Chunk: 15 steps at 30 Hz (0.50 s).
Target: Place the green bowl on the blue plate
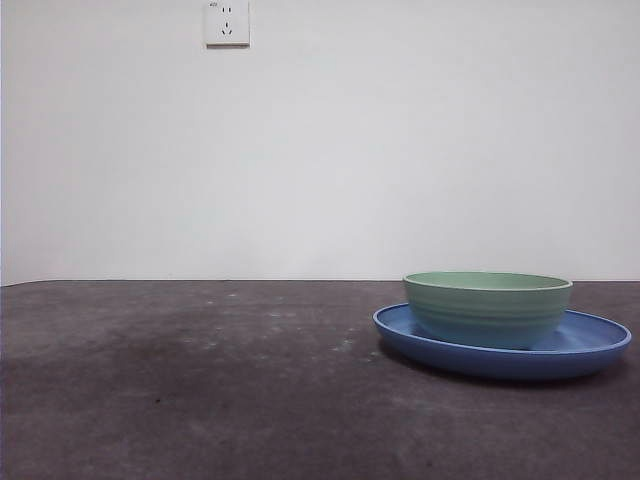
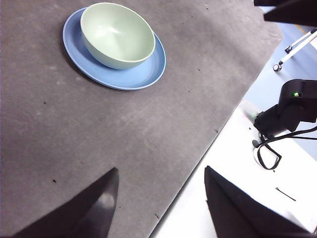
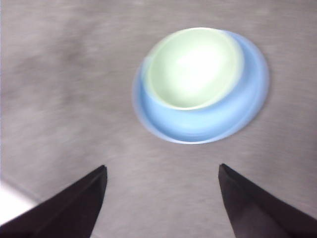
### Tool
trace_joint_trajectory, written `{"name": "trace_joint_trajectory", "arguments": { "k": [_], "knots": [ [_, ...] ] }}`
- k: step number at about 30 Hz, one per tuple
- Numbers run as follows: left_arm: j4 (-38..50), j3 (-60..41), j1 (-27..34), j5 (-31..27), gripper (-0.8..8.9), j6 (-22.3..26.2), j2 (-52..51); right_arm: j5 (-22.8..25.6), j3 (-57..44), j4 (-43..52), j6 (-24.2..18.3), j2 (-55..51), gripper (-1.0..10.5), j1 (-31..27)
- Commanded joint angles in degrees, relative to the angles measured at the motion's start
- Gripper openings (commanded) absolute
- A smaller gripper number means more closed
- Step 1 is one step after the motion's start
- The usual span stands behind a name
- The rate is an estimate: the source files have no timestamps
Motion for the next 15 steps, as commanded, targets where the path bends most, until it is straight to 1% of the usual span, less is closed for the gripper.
{"name": "trace_joint_trajectory", "arguments": {
  "k": [1,3,4,9,11,15],
  "knots": [
    [0.4,0.4,-0.2,0.4,2.8,0.6,0.3,6.3,1.1,0.9,4.2,1.7,3.6,0.1],
    [0.4,0.4,-0.2,0.4,2.79,0.6,0.3,9.1,1.0,2.2,5.4,3.6,3.6,-0.1],
    [0.4,0.4,-0.2,0.4,2.79,0.6,0.3,9.4,0.9,3.0,5.6,4.6,3.6,-0.3],
    [0.3,0.4,-0.2,0.4,2.8,1.1,0.3,8.8,0.3,8.5,5.9,13.0,3.6,-2.6],
    [0.2,0.4,-0.2,0.4,2.8,1.7,0.3,7.8,0.3,10.2,5.8,17.1,3.6,-3.6],
    [0.2,0.4,-0.2,0.4,2.8,1.7,0.3,3.3,0.3,14.4,5.3,25.7,3.6,-5.9]
  ]
}}
